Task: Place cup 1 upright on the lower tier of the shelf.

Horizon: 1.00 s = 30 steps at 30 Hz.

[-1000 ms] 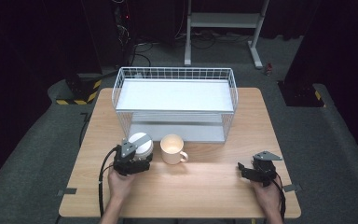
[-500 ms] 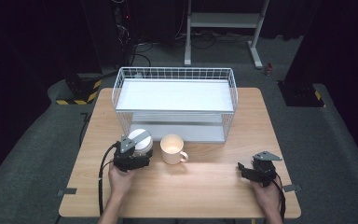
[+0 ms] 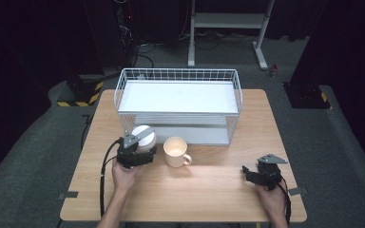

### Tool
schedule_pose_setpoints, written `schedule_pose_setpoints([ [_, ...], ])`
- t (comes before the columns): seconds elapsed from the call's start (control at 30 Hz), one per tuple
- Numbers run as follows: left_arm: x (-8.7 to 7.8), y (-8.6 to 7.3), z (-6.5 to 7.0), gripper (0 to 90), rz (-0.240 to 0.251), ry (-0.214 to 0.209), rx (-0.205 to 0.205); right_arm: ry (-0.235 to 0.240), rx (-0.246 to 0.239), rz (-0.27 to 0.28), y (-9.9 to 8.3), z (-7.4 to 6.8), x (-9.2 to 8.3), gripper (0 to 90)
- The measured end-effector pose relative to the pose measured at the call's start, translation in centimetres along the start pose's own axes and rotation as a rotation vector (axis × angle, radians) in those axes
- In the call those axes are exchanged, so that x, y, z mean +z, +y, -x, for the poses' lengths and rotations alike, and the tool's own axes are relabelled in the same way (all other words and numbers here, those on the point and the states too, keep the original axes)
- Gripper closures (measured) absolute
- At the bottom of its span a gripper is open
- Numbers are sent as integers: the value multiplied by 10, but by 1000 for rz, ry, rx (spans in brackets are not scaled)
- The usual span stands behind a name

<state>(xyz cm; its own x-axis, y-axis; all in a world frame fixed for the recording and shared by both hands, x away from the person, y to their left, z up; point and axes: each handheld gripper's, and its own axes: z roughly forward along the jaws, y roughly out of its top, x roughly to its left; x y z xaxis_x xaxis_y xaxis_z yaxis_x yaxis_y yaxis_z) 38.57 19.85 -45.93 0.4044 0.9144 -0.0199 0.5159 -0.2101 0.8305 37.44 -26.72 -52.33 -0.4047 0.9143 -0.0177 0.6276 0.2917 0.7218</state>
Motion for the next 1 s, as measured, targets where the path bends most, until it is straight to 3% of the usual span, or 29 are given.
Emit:
schedule_pose_setpoints([
  [0.37, 18, 10, -5, 191, -14, 27, 8, 3, 1, 0, 0, 0, 0, 271],
  [0.7, 33, 10, -12, 191, -11, 58, -32, 4, 1, 1, 0, 0, 0, 271],
  [1.0, 47, 12, -13, 191, -34, 74, -25, 3, -2, 1, -1, 0, -1, 271],
])
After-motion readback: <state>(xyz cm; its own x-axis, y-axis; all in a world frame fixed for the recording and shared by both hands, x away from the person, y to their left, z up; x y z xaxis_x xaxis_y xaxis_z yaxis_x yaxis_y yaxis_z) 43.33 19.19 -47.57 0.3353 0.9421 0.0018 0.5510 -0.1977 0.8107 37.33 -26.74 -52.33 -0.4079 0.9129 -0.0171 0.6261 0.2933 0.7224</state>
